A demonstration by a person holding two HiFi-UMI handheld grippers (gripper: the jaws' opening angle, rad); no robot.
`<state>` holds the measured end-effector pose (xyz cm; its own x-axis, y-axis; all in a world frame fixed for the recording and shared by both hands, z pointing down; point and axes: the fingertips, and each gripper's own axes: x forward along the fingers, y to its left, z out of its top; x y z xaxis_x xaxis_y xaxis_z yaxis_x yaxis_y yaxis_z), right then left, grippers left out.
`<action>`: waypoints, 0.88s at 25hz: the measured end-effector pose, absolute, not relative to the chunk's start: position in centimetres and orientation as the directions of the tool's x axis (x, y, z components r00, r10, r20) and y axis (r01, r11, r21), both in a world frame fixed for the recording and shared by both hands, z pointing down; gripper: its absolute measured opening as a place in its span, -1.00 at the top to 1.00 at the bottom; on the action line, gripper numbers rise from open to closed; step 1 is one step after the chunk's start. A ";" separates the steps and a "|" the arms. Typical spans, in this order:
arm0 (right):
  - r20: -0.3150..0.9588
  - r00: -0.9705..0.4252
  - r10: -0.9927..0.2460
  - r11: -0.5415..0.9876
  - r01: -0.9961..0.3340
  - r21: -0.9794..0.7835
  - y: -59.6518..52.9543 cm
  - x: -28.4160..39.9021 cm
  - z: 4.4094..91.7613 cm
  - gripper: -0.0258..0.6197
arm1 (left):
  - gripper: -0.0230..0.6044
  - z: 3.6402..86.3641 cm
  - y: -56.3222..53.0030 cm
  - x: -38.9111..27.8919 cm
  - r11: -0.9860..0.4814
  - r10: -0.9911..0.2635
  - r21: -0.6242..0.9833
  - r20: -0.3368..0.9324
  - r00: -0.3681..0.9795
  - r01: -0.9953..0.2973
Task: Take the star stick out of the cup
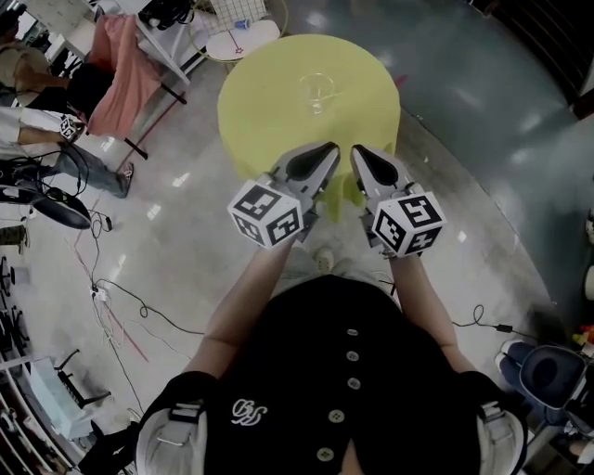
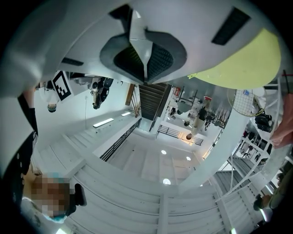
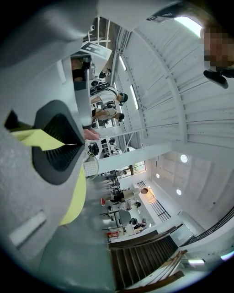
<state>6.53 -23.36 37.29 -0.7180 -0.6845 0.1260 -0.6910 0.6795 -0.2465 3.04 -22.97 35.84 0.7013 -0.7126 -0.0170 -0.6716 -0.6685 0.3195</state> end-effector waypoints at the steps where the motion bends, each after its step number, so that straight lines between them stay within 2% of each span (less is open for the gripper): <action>1: 0.127 -0.718 -0.684 0.679 -0.691 -0.250 -23.4 6.5 37.3 0.91 | 0.83 36.0 -22.9 3.1 -0.668 -0.712 0.322 -0.011 0.703 -0.671; 16: 0.166 -0.717 -0.678 0.666 -0.694 -0.274 -26.6 4.5 39.7 0.91 | 0.83 38.1 -27.3 0.8 -0.646 -0.717 0.348 0.030 0.697 -0.679; 22: 0.164 -0.707 -0.688 0.649 -0.701 -0.296 -29.5 4.2 40.1 0.91 | 0.83 38.8 -30.4 1.2 -0.695 -0.659 0.359 0.030 0.751 -0.624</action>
